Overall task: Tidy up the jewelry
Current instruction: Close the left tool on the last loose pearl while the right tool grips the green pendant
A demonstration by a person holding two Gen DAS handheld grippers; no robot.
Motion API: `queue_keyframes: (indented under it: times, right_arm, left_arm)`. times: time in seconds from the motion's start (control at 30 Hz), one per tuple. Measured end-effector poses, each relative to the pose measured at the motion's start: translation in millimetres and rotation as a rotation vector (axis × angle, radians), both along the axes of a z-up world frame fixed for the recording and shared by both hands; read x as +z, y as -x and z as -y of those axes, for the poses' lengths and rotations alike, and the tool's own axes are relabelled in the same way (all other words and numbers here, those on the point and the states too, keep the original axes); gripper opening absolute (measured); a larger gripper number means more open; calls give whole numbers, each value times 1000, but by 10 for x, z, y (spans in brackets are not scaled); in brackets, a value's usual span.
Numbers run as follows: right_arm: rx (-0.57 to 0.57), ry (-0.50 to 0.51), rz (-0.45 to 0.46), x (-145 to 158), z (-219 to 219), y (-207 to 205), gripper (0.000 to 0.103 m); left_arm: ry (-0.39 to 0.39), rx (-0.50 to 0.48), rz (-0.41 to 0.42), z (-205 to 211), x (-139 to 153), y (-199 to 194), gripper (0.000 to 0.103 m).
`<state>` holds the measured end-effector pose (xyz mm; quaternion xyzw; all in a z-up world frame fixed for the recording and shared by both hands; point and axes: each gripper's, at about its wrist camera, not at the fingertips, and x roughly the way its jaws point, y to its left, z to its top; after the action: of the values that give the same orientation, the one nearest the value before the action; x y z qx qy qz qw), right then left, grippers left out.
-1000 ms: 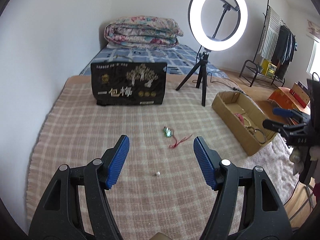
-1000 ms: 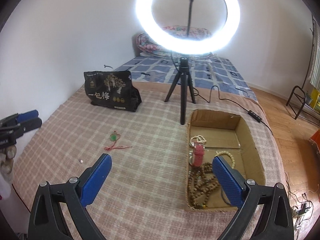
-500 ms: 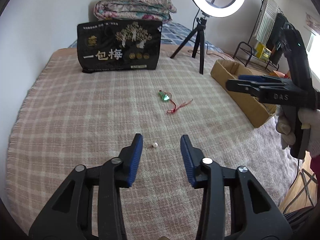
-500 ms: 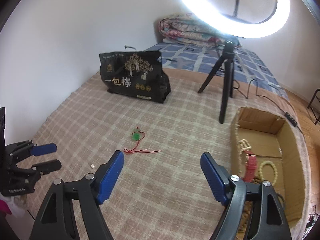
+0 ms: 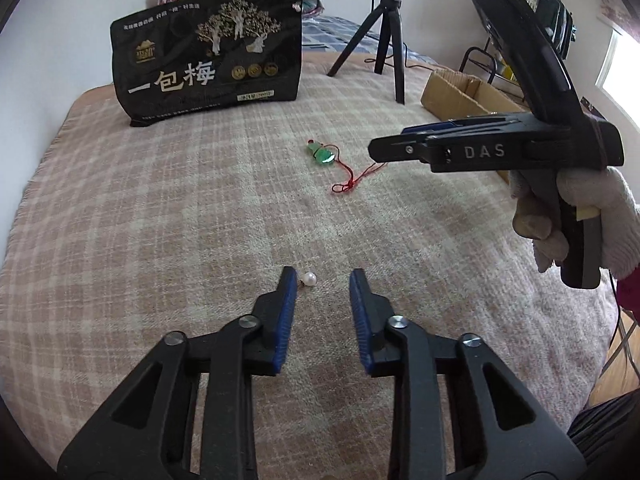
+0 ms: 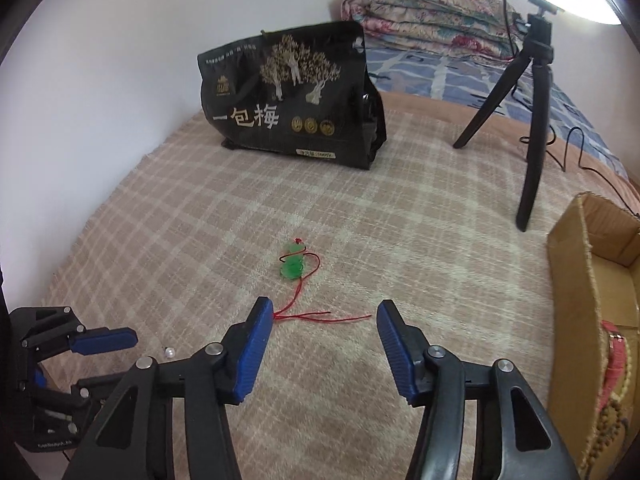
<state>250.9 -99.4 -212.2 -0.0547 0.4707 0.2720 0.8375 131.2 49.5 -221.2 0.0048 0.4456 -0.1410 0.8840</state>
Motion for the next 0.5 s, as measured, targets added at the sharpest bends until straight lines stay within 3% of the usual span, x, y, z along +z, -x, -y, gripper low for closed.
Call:
queue_keyframes:
  times: [0.33,0.5]
  right_arm:
    - [25,-6,-9,-129,-213,-122,50]
    - [48,-3,-9,-169,-344,-161,47]
  left_arm:
    - [-9,40,-20,-52,-158,-110,23]
    - [-8,57,-21,-78,-196,-131,13]
